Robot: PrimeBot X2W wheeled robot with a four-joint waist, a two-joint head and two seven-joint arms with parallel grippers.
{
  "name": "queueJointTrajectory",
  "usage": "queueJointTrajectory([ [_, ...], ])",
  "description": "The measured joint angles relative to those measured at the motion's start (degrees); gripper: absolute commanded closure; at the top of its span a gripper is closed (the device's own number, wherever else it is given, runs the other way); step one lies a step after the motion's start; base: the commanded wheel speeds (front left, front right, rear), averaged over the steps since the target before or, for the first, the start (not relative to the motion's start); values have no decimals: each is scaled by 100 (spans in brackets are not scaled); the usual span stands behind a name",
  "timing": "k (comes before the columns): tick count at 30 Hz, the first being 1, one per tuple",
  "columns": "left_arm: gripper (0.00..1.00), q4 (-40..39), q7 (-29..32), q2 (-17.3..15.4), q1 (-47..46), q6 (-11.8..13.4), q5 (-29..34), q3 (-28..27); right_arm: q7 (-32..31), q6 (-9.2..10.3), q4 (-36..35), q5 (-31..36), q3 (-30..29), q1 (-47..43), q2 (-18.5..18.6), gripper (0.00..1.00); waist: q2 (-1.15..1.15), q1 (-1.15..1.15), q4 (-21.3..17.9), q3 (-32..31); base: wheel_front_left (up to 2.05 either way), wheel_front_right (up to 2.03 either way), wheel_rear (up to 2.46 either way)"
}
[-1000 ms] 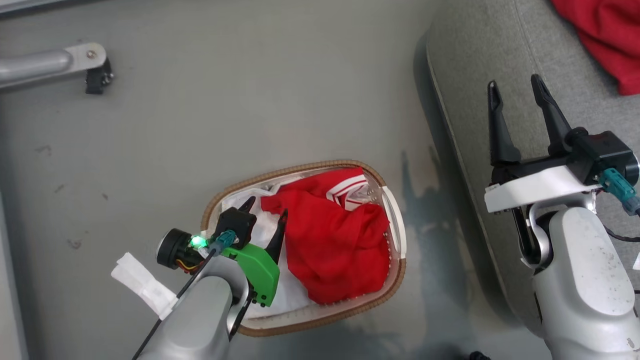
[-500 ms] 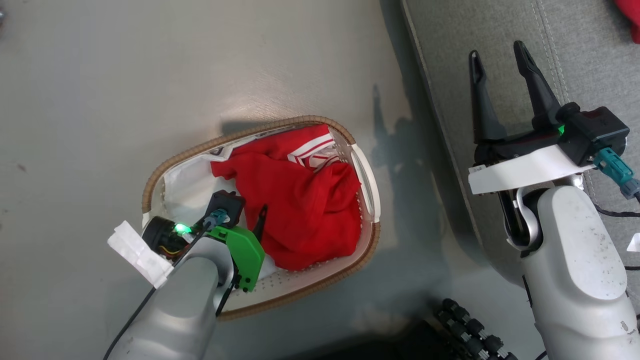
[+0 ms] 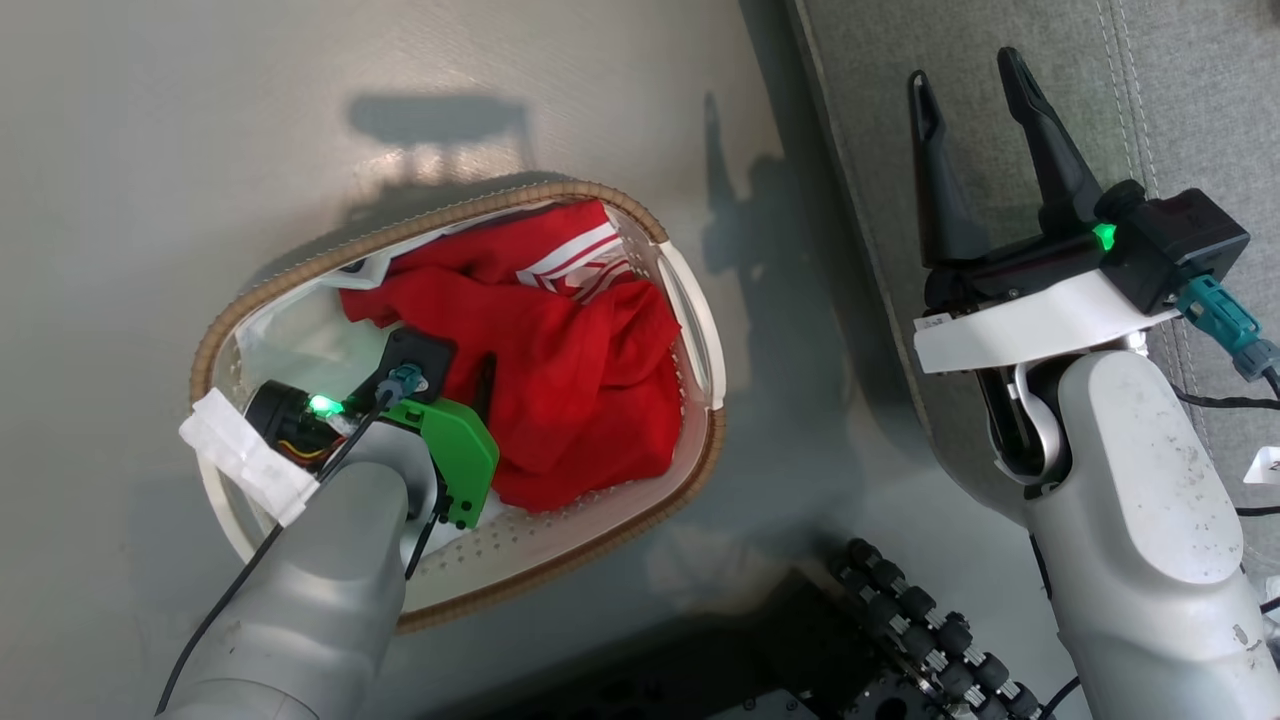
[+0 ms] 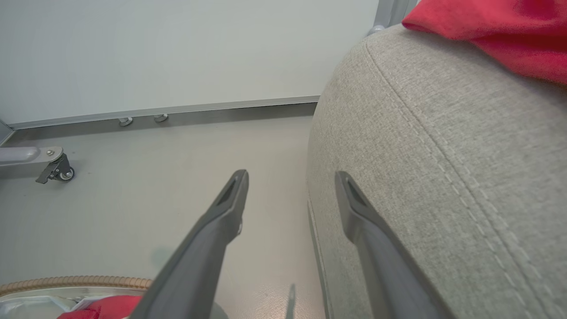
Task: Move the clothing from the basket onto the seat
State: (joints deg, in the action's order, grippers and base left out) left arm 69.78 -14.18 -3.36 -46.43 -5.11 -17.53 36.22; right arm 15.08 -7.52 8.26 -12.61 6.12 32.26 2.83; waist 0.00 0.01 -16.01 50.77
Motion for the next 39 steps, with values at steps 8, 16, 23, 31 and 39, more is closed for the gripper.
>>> queueJointTrajectory([
  [8,100,55,-49,31,-19,-92,-111,71,0,0,31,-12,21,10,-1,0,0,0,-68,-10,0,0,0],
  [16,100,-166,-70,44,83,-142,-280,109,0,0,135,141,-42,-3,-2,0,0,0,41,-293,0,0,0],
  [23,100,-968,-78,47,517,-160,-309,187,0,0,232,386,-149,-157,-4,0,0,-1,213,-766,0,0,0],
  [31,100,-2024,-79,46,1223,-169,-260,73,0,0,385,688,-270,-518,-7,0,0,-1,439,-1556,0,0,0],
  [39,100,-2960,-78,3,1749,-194,21,-29,0,0,592,898,-412,-1072,-5,0,0,-1,656,-2494,0,0,0],
])
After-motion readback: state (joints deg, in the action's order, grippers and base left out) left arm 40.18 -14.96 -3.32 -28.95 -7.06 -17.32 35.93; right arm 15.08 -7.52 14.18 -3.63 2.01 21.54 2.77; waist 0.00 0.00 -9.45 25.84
